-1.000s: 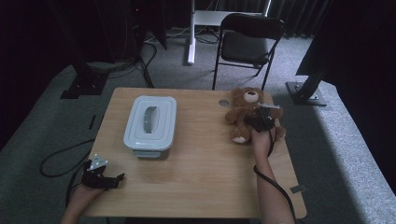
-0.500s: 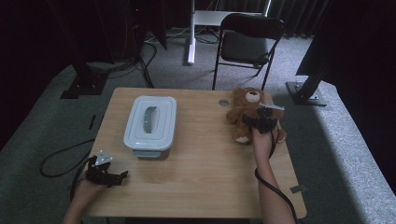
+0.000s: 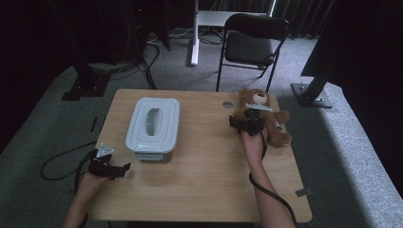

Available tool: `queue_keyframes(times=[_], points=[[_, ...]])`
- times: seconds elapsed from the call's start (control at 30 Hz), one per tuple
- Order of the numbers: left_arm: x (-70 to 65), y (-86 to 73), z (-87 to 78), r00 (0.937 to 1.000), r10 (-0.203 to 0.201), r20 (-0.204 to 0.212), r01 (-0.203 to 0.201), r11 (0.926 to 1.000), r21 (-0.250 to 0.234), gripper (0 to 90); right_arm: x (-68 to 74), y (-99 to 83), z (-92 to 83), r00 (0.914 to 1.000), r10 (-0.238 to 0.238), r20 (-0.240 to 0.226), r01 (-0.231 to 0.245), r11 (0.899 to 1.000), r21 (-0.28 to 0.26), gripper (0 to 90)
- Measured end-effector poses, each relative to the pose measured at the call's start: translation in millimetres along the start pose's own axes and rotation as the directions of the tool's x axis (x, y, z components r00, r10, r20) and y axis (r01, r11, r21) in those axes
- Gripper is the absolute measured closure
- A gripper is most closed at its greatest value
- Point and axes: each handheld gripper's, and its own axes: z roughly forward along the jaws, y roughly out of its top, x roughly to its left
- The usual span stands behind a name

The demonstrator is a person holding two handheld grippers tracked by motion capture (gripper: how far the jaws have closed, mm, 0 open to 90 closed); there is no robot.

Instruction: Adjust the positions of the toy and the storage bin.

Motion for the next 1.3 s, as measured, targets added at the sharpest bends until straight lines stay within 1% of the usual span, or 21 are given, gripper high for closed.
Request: queue_keyframes(times=[0.03, 0.07, 0.1, 0.13, 0.2, 0.27, 0.4, 0.43, 0.47, 0.5, 0.57, 0.67, 0.8, 0.83, 0.93, 0.97, 1.1, 1.17, 1.23, 1.3], points=[[0.9, 1.4, 0.9, 1.0, 0.0, -0.003, 0.0, 1.0, -0.001, 0.9, 4.0, -1.7, 2.9, 0.9998, -0.001, -0.019, 0.001, 1.0, 0.002, 11.6], [0.9, 1.4, 0.9, 1.0, 0.0, -0.003, 0.0, 1.0, -0.001, 0.9, 4.0, -1.7, 2.9, 0.9998, -0.001, -0.019, 0.001, 1.0, 0.002, 11.6], [3.9, 7.3, 3.2, 1.0, 0.002, 0.01, -0.002, 1.0, -0.004, 0.9, 14.9, -5.5, 8.5, 0.999, -0.019, -0.04, 0.02, 1.0, 0.012, 11.6], [4.4, 9.8, 3.8, 0.9999, 0.008, 0.015, -0.008, 1.0, -0.001, 0.9, 19.0, -6.9, 10.8, 0.9986, -0.029, -0.045, 0.03, 0.999, 0.015, 11.6], [6.1, 15.1, 4.0, 0.9998, 0.02, 0.006, -0.02, 0.9998, -0.003, 0.9, 28.5, -9.1, 14.9, 0.9977, -0.049, -0.047, 0.05, 0.999, 0.02, 11.6], [9.0, 20.2, 3.7, 0.9999, 0.011, 0.012, -0.011, 0.9998, -0.016, 0.9, 37.8, -10.9, 17.9, 0.9962, -0.061, -0.062, 0.062, 0.998, 0.017, 11.6], [13.4, 29.1, 4.7, 0.9998, 0.018, 0.0, -0.018, 0.9995, -0.025, 1.0, 55.8, -13.8, 26.0, 0.9931, -0.079, -0.087, 0.082, 0.996, 0.032, 11.6], [13.4, 29.1, 4.7, 0.9998, 0.018, 0.0, -0.018, 0.9995, -0.025, 0.9, 55.8, -13.8, 26.0, 0.9931, -0.079, -0.087, 0.082, 0.996, 0.032, 11.6], [13.7, 32.2, 6.2, 0.9995, 0.031, 0.001, -0.031, 0.9992, -0.023, 0.9, 60.1, -14.7, 28.7, 0.992, -0.088, -0.091, 0.091, 0.995, 0.037, 11.6], [13.6, 33.3, 7.0, 0.9994, 0.035, -0.001, -0.035, 0.9991, -0.025, 0.9, 67.0, -16.6, 33.5, 0.9902, -0.1, -0.098, 0.104, 0.994, 0.043, 11.6], [15.7, 36.7, 8.4, 0.9992, 0.039, -0.007, -0.039, 0.999, -0.022, 0.9, 73.2, -18.1, 38.3, 0.9896, -0.107, -0.097, 0.112, 0.992, 0.052, 11.6], [20.7, 42.2, 10.0, 0.9997, 0.022, -0.006, -0.023, 0.9992, -0.032, 1.0, 82.2, -20.4, 46.8, 0.9889, -0.101, -0.109, 0.108, 0.992, 0.06, 11.6], [24.7, 49.3, 13.6, 0.9995, 0.033, 0.0, -0.033, 0.9988, -0.036, 0.9, 92.9, -23.1, 57.7, 0.987, -0.108, -0.118, 0.118, 0.99, 0.074, 11.6], [25.6, 50.9, 14.8, 0.9994, 0.034, 0.01, -0.033, 0.9987, -0.039, 1.0, 95.4, -23.6, 61.2, 0.9868, -0.102, -0.126, 0.112, 0.99, 0.08, 11.6], [27.5, 53.7, 17.5, 0.999, 0.04, 0.017, -0.04, 0.9985, -0.038, 0.9, 102.9, -24.3, 71.3, 0.9858, -0.077, -0.149, 0.092, 0.991, 0.1, 11.6], [28.4, 54.4, 18.6, 0.9992, 0.035, 0.021, -0.034, 0.9987, -0.039, 0.9, 105.5, -24.5, 74.4, 0.9851, -0.07, -0.157, 0.087, 0.991, 0.101, 11.6], [29.9, 56.2, 25.1, 0.999, 0.037, 0.024, -0.036, 0.9987, -0.035, 0.9, 118.0, -24.3, 85.4, 0.9822, -0.066, -0.176, 0.087, 0.99, 0.11, 11.6], [30.6, 57.4, 28.4, 0.999, 0.037, 0.025, -0.036, 0.9989, -0.03, 0.9, 123.4, -24.6, 90.5, 0.9817, -0.074, -0.176, 0.094, 0.99, 0.106, 11.6], [31.0, 58.8, 31.2, 0.9995, 0.03, 0.012, -0.029, 0.999, -0.033, 1.0, 127.0, -23.9, 96.5, 0.981, -0.076, -0.178, 0.097, 0.989, 0.109, 11.6], [31.8, 60.9, 31.5, 0.9998, 0.015, 0.015, -0.015, 0.999, -0.042, 0.9, 128.7, -21.9, 101.2, 0.9833, -0.061, -0.171, 0.082, 0.989, 0.119, 11.6]])
